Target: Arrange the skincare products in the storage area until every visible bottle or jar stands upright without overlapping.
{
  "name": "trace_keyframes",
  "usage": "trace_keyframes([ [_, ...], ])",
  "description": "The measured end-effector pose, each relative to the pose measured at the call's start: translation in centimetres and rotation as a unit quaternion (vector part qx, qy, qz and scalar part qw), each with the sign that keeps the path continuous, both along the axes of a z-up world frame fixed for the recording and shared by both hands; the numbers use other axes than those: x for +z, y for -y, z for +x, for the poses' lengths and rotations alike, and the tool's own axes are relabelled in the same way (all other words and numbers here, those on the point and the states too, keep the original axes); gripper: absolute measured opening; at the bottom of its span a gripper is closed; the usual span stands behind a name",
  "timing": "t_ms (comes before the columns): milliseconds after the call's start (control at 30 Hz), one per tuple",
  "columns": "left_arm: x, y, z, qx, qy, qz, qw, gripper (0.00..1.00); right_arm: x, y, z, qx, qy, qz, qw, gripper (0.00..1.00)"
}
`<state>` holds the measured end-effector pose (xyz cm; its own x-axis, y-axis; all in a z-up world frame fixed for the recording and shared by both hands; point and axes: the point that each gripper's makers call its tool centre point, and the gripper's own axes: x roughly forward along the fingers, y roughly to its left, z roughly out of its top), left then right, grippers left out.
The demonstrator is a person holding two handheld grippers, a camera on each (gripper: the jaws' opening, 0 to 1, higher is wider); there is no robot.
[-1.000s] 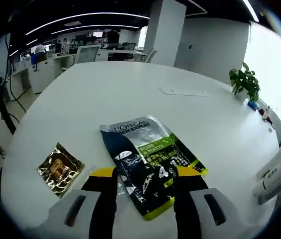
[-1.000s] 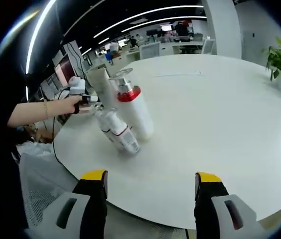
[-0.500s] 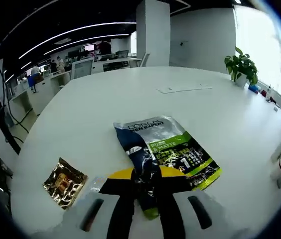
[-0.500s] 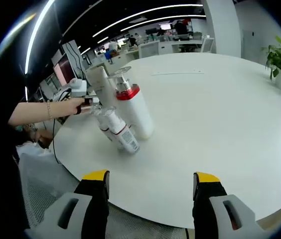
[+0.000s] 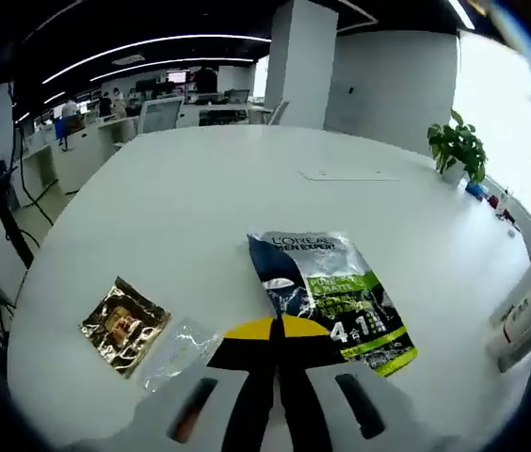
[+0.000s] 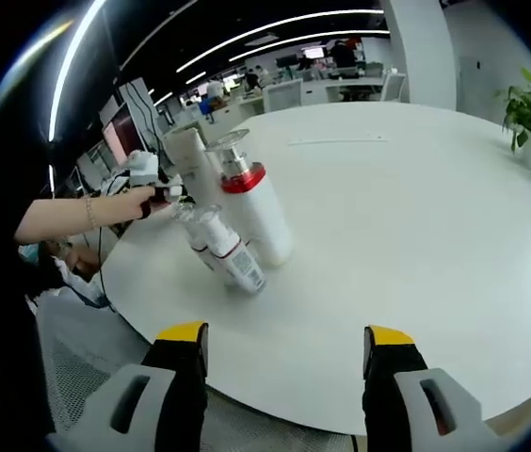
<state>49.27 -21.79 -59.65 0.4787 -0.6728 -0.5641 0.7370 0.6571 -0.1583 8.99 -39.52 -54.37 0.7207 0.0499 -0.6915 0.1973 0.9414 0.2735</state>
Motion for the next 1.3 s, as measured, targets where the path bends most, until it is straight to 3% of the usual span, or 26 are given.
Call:
trace_keyframes([
  [267, 3.6, -2.1, -2.1, 0.001, -0.011, -0.059, 0.9982, 0.01, 1.1, -0.3, 0.6, 0.003, 0.021, 0.011, 0.9997, 0.69],
  [400, 5.1, -3.0, -3.3, 0.011, -0.019, -0.081, 0.9965, 0.01, 3.5, -0.6, 1.9, -0.02, 0.064, 0.047, 0.9966, 0.69],
  [433, 6.9, -3.7, -5.0, 0.013, -0.019, -0.089, 0.9958, 0.01, 4.2, -0.7, 2.2, -0.013, 0.068, 0.042, 0.9967, 0.69],
  [500, 6.7, -3.7, -5.0, 0.016, -0.018, -0.1, 0.9947, 0.01, 5.3, -1.5, 2.9, 0.014, 0.079, 0.034, 0.9962, 0.69],
  [600, 8.6, -4.1, -6.7, 0.018, -0.013, -0.121, 0.9924, 0.01, 6.7, -3.2, 3.8, 0.049, 0.101, 0.045, 0.9926, 0.68],
  [733, 10.2, -4.2, -9.0, 0.007, 0.002, -0.116, 0.9932, 0.01, 8.3, -5.8, 4.8, 0.083, 0.119, 0.056, 0.9878, 0.67],
  [900, 11.3, -5.0, -10.5, 0.008, -0.004, -0.136, 0.9906, 0.01, 10.2, -9.3, 5.5, 0.133, 0.143, 0.077, 0.9778, 0.66],
  [1067, 13.4, -5.5, -12.6, 0.007, -0.009, -0.165, 0.9863, 0.01, 12.0, -13.2, 6.2, 0.186, 0.171, 0.125, 0.9595, 0.63],
  [1167, 14.7, -5.9, -13.7, 0.004, -0.01, -0.177, 0.9842, 0.01, 12.1, -15.6, 6.2, 0.224, 0.173, 0.151, 0.9474, 0.62],
  [1267, 17.0, -5.8, -16.2, -0.004, -0.009, -0.195, 0.9808, 0.01, 11.6, -17.9, 6.3, 0.256, 0.163, 0.178, 0.9361, 0.63],
  [1300, 17.4, -5.8, -16.6, -0.005, -0.009, -0.198, 0.9801, 0.01, 11.4, -18.3, 6.5, 0.257, 0.165, 0.18, 0.935, 0.64],
])
